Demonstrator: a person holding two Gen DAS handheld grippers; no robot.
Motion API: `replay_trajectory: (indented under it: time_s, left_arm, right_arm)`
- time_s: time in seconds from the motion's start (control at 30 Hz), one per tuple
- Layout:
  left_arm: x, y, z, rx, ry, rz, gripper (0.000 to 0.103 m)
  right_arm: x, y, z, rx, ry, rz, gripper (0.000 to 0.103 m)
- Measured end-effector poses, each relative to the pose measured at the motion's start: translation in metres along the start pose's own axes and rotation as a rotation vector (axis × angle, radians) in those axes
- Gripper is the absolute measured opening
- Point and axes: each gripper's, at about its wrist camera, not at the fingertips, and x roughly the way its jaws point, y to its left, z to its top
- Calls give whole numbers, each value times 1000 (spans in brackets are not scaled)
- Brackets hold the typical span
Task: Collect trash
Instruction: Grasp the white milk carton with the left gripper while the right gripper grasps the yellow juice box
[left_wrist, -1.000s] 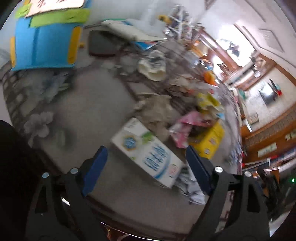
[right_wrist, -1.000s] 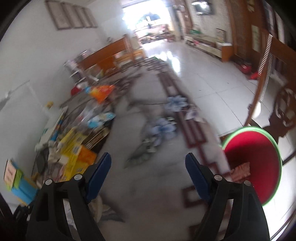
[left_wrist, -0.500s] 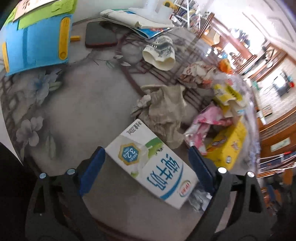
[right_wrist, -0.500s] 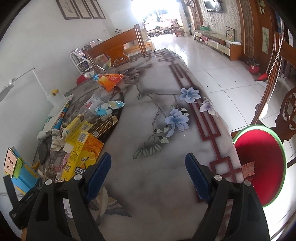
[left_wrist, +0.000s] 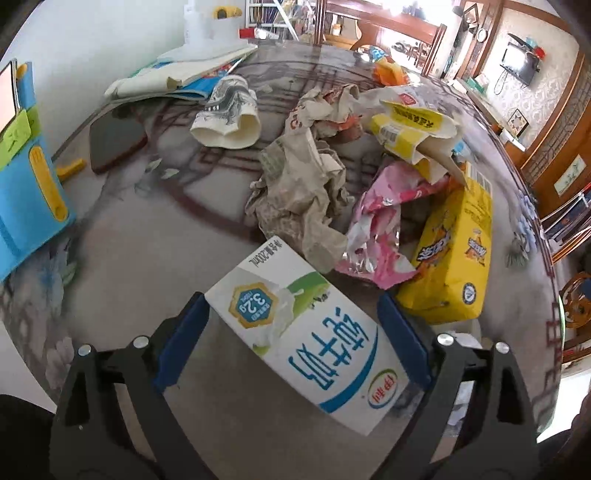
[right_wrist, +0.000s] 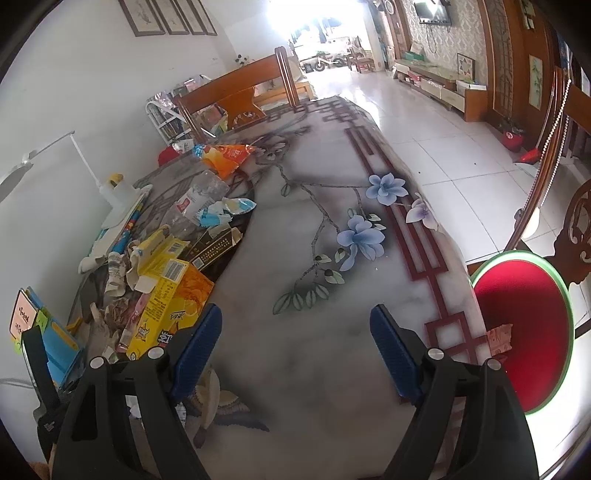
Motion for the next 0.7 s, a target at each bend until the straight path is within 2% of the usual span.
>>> replay_trajectory:
  time_s: [0.13, 0.3, 0.4, 0.47, 0.57, 0.7]
  left_arm:
    - [-6, 8, -5, -93, 29, -41, 90]
    - [0, 1, -10, -75, 60, -57, 90]
    - [1, 0, -10, -66, 55, -86, 83]
    - [-1, 2, -9, -56, 49, -124, 71]
    - [-6, 3, -8, -39, 51, -164, 60]
    - [-14, 3, -4, 15, 32, -185, 57]
  right_arm:
    - [3, 1, 0, 7, 11, 9, 79]
    - [6, 7, -1, -17, 20, 13, 79]
    - [4, 10, -1, -21, 12, 35, 79]
    - [2, 14, 0, -18, -1, 62, 79]
    - [3, 24, 2, -7, -3, 106, 79]
    - [14, 55, 2, -36, 21, 153, 79]
